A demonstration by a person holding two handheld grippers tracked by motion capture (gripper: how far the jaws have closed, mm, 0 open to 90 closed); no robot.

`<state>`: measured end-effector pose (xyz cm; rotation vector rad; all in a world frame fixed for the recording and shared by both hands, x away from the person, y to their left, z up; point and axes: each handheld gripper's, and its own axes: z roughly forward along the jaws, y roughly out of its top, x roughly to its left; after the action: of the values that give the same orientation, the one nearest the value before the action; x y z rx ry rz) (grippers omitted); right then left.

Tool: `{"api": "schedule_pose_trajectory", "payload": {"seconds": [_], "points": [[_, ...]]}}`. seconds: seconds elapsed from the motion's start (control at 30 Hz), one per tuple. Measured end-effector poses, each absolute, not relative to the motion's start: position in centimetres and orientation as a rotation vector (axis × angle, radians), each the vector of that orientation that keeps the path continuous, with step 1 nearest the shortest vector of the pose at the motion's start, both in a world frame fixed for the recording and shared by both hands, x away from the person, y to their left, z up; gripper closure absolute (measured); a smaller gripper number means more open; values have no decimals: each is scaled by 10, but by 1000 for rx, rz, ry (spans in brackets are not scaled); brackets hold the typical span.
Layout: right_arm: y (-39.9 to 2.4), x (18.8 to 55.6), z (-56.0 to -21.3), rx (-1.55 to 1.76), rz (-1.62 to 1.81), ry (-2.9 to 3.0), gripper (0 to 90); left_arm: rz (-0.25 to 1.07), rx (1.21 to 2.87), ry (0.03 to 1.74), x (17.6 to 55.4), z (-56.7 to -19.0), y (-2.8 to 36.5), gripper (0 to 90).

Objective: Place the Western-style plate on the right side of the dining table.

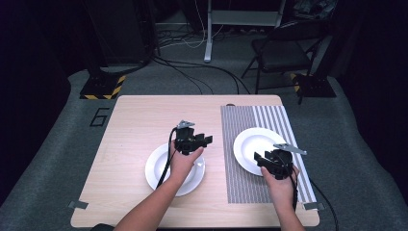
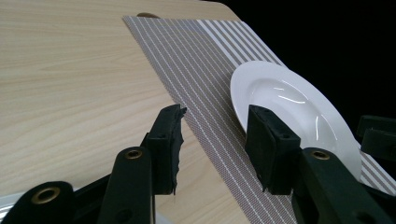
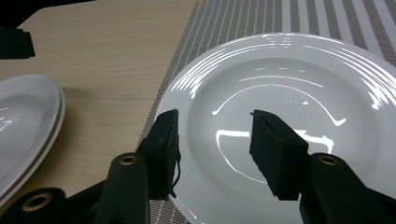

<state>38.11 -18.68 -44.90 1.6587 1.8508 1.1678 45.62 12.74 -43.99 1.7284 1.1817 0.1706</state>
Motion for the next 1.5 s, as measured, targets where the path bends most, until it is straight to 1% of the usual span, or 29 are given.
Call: {"api": "schedule_pose_trajectory", "payload": {"seconds": [0.27,0.67,0.9,1.37,1.5], "points": [[-171,377,-451,1609,1183,1911,515,175,1714,1191,450,-444,152,544],[-161,370,-453,1572,1202,1960,516,201,1699,1210,440,-443,188,526],[-150,362,-454,1519,1201,2008,509,242,1707,1210,432,-446,209,509],[-132,349,-459,1396,1228,2126,494,265,1718,1222,418,-460,253,479],[-126,346,-466,1347,1246,2168,488,293,1714,1225,415,-464,262,472]]}}
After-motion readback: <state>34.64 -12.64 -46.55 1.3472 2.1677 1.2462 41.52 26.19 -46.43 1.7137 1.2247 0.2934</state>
